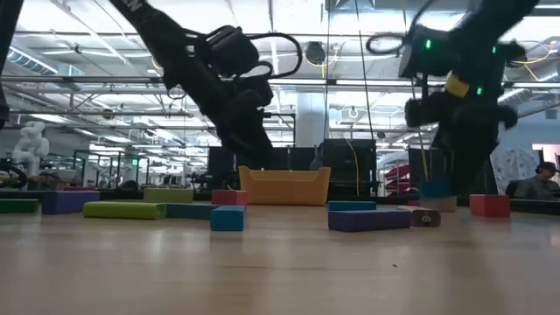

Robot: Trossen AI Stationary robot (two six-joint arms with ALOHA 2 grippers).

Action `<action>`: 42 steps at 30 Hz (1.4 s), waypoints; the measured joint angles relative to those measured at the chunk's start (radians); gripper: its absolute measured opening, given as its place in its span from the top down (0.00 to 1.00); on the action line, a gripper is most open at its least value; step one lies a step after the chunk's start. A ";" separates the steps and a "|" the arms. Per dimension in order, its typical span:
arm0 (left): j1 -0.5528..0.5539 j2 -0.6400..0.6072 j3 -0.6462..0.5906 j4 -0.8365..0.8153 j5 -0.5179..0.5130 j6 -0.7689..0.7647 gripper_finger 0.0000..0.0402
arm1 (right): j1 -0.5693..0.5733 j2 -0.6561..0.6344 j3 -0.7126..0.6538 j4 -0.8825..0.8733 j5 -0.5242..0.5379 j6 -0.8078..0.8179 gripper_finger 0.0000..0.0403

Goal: Sort blocks by size
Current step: Put the big blue rectangle block into the orange bin

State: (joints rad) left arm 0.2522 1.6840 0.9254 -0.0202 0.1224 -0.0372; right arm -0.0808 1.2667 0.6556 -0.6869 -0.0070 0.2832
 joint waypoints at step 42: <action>-0.012 0.000 -0.069 0.192 -0.165 -0.061 0.22 | 1.081 0.000 0.273 -0.292 -0.043 1.411 0.71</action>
State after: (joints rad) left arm 0.2398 1.6844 0.8562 0.1719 -0.0429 -0.0986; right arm 1.0003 1.2667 0.9287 -0.9792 -0.0502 1.6947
